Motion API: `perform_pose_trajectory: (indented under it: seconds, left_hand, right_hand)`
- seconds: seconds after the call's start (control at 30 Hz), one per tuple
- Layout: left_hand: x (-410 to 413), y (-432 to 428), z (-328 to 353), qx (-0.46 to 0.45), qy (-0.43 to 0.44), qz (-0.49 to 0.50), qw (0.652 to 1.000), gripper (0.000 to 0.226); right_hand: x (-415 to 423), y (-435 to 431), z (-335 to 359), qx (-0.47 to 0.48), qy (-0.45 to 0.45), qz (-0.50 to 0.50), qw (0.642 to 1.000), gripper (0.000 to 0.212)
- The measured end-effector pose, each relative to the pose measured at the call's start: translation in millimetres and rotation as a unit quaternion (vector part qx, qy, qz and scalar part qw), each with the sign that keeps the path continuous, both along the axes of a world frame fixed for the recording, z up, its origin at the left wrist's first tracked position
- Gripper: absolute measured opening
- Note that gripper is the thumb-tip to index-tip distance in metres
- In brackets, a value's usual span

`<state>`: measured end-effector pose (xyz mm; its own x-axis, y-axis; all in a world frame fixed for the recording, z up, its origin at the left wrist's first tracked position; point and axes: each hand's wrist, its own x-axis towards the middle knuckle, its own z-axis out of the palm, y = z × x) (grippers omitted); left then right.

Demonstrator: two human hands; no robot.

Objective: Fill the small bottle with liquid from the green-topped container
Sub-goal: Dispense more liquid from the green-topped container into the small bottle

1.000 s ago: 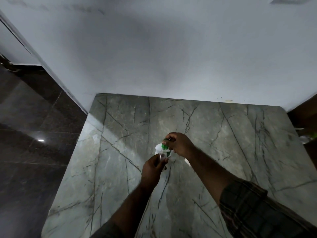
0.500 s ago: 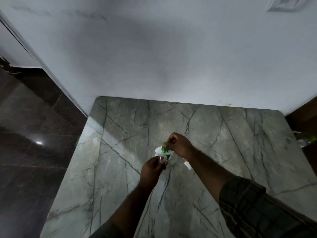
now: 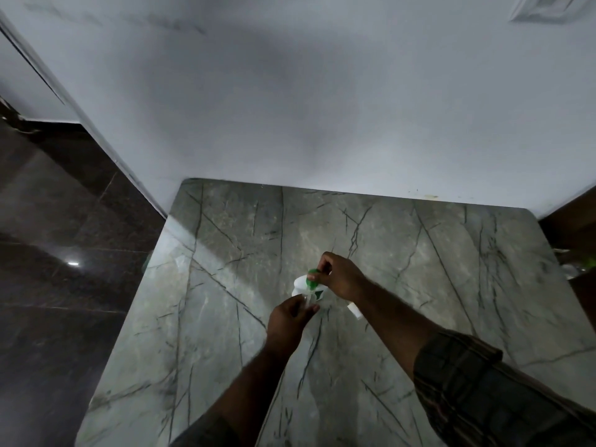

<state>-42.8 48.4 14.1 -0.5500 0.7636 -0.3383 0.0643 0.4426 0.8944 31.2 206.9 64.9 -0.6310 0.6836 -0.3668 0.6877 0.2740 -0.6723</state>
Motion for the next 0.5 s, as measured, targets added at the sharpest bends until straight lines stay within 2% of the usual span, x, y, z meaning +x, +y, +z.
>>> perform_pose_trajectory:
  seconds: [0.13, 0.23, 0.5]
  left_hand:
    - [1, 3, 5, -0.013, 0.022, 0.025, 0.999, 0.012]
    - [0, 4, 2, -0.032, 0.044, 0.033, 0.998, 0.035]
    - [-1, 5, -9, -0.052, 0.054, 0.025, 0.997, 0.050]
  right_hand:
    - [-1, -1, 1, 0.005, -0.002, -0.002, 1.000, 0.033]
    - [-4, 2, 5, 0.009, -0.004, 0.000, 1.000, 0.030]
    - [-3, -1, 2, 0.019, -0.014, 0.010, 1.000, 0.029]
